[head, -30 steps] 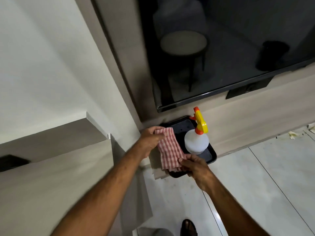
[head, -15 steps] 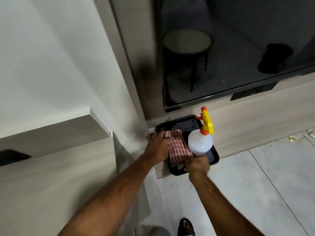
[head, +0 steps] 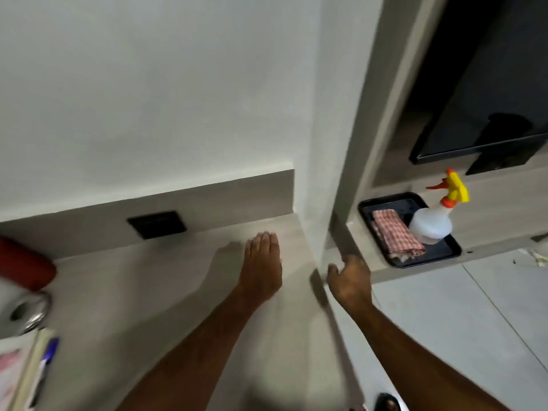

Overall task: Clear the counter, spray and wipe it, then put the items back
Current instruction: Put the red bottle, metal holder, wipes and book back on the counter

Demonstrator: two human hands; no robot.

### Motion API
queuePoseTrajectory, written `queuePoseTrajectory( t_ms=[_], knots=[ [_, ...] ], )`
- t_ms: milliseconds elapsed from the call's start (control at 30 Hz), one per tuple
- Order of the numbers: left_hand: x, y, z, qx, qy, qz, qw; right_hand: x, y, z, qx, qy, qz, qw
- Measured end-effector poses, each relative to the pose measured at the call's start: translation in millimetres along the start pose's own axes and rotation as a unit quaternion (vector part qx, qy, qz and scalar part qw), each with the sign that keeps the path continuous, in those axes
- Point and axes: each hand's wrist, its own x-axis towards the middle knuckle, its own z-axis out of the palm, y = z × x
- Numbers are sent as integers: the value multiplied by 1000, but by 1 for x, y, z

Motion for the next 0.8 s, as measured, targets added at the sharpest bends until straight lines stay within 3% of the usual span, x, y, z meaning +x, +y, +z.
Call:
queuePoseTrajectory(
  t_ms=[233,433,533,800],
  knots=[
    [-132,-159,-81,26,35,-131,990,-107,-145,98,-98,-123,-263,952],
    [-219,-269,-110,61,27,-270,961,-178,-226,164,-218,-197,-490,821],
    [-233,-294,-113,68,31,-302,950,-200,-253,184,-215,-211,-526,795],
    [-235,-355,-133,46,53,-419,905,-207,-342,213,-139,-250,-531,798]
  ],
)
